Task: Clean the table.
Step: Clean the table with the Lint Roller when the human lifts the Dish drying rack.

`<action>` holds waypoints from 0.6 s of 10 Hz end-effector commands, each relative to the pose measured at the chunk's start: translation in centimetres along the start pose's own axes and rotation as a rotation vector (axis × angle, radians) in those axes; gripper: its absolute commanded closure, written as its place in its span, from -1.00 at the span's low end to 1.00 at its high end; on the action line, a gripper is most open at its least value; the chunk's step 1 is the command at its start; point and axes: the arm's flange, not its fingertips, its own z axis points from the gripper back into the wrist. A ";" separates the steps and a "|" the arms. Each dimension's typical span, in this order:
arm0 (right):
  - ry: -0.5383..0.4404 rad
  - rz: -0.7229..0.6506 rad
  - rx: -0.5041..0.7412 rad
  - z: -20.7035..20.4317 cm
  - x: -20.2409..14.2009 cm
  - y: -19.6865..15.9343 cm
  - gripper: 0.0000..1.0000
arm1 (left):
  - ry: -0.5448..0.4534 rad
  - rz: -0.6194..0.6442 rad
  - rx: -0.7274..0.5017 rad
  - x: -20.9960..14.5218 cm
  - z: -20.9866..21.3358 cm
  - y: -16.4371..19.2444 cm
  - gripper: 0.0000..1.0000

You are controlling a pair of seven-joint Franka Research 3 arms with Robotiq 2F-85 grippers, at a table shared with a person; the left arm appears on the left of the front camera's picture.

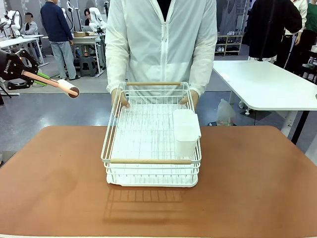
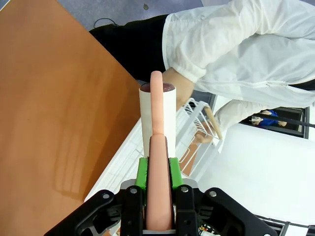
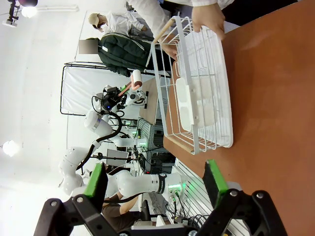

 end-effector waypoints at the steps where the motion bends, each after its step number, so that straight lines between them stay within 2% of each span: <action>1: -0.003 -0.001 0.015 -0.1 0.1 0.4 -1.00 | 0.011 -0.005 0.005 0.0 0.1 -0.1 1.00; 6: -0.003 -0.001 0.015 -0.1 0.1 0.4 -1.00 | 0.011 -0.005 0.005 0.0 0.1 -0.1 1.00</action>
